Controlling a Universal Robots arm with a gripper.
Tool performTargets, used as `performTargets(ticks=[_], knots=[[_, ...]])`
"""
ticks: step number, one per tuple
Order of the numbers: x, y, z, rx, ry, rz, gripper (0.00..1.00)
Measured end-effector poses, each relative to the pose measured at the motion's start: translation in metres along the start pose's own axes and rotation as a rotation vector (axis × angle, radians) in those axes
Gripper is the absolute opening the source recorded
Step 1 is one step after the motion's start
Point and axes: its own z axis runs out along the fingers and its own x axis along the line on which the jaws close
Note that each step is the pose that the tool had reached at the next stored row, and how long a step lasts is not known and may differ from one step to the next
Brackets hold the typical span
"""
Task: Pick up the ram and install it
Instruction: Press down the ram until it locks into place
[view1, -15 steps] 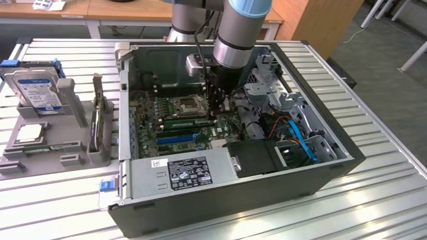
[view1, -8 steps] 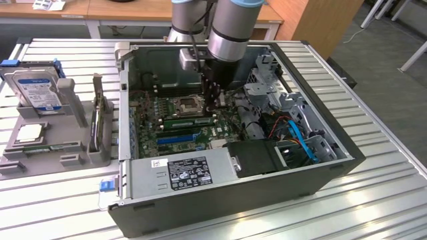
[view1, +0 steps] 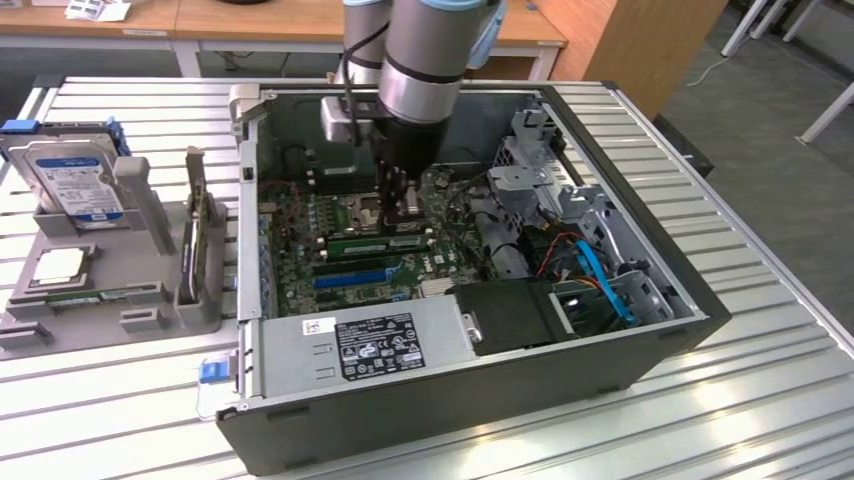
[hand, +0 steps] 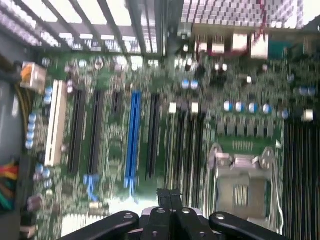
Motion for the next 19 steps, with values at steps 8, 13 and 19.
performTargets(ticks=[8, 13, 19], knots=[[-0.001, 0.0360, 0.0032, 0.0007, 0.0025, 0.000, 0.11], [-0.002, 0.0541, 0.0048, 0.0012, 0.0034, 0.000, 0.11], [-0.002, 0.0534, 0.0137, 0.0013, 0.0035, 0.000, 0.11]])
